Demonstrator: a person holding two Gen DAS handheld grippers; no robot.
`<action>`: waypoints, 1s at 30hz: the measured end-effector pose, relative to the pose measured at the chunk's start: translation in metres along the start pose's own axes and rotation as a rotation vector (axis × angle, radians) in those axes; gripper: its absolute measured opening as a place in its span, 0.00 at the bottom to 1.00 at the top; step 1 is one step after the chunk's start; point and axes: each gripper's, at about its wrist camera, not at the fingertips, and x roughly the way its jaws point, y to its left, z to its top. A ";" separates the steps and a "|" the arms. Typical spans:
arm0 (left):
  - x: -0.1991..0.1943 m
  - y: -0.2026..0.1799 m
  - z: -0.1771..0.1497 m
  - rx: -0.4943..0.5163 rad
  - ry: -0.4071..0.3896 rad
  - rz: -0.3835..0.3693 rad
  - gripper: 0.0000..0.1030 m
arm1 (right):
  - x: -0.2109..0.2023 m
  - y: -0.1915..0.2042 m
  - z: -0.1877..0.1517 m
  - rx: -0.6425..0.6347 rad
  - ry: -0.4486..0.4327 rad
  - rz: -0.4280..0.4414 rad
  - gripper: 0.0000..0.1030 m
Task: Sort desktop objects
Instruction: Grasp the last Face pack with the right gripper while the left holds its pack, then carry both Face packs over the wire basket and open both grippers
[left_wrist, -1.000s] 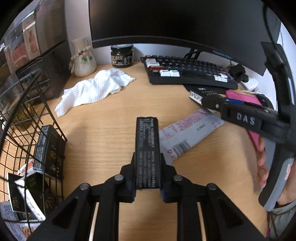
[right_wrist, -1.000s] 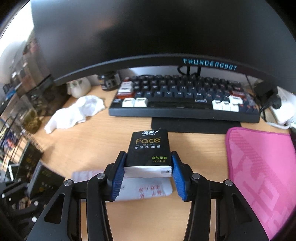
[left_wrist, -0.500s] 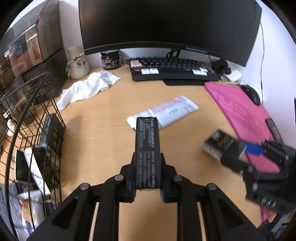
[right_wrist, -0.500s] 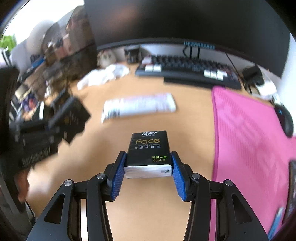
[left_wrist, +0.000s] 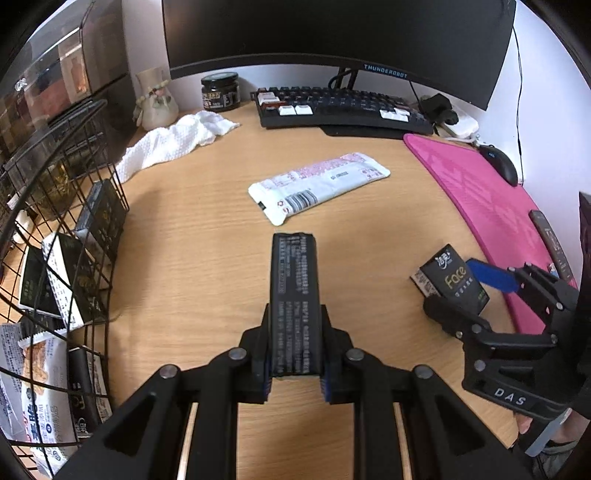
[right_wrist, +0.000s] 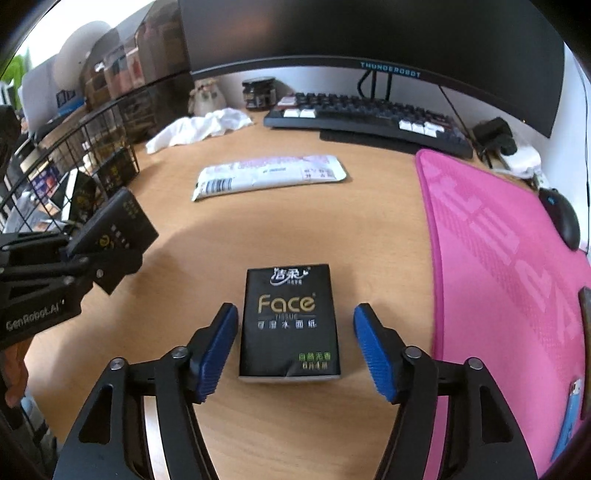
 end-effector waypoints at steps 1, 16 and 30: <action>0.001 0.000 0.000 0.001 0.001 0.001 0.19 | 0.000 -0.001 0.001 0.008 -0.003 0.014 0.63; -0.021 -0.006 0.005 0.017 -0.047 -0.016 0.19 | -0.024 0.007 0.013 0.018 -0.049 0.055 0.45; -0.119 0.019 0.030 0.017 -0.244 -0.014 0.19 | -0.093 0.059 0.065 -0.072 -0.229 0.089 0.45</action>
